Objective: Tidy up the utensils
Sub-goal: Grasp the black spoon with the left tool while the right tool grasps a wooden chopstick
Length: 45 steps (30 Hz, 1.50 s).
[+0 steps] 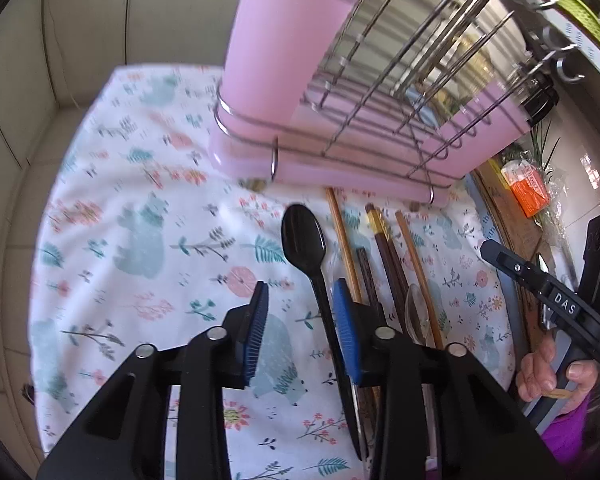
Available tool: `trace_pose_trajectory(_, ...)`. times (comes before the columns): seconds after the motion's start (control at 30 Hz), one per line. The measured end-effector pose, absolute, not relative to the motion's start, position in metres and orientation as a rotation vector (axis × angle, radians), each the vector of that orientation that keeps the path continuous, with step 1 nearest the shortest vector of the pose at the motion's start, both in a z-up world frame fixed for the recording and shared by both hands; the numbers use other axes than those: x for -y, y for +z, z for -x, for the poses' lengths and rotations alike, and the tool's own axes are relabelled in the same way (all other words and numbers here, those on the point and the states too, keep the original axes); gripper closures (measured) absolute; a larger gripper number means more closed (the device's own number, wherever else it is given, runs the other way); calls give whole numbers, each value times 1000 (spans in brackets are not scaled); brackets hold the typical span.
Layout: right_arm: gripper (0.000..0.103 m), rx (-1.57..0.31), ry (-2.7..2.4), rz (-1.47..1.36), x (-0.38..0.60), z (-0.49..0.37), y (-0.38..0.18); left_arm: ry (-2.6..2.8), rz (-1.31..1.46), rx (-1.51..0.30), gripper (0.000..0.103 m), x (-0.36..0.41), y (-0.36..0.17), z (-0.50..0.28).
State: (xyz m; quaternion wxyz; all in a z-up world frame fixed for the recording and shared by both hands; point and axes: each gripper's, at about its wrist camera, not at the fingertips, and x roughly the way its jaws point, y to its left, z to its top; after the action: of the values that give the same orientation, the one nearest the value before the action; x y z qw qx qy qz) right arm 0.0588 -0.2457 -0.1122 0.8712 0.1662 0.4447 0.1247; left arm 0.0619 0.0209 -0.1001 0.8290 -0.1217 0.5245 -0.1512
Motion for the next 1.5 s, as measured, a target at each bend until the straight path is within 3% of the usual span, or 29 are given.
trace_pose_trajectory(0.17,86,-1006,327,-396,242,-65,-125,-353,331,-1212,75,-13,-118,-80)
trace_pose_trajectory(0.33,87,-1036,350,-416,240,-73,-132,-357,351,-1258,89,-8,-131,-91)
trace_pose_trajectory(0.77,93,-1120,383,-438,229,-96,-144,-345,410,-1232,101,-20,-123,-103)
trace_pose_trajectory(1.17,95,-1232,354,-359,204,-117,-166,-251,303,-1268,100,-45,-124,-102)
trace_pose_trajectory(1.33,95,-1241,361,-303,190,-122,-173,-256,226,-1321,90,-31,-128,-114)
trace_pose_trajectory(1.5,96,-1224,369,-310,193,-117,-175,-240,170,-1352,89,-20,-138,-123)
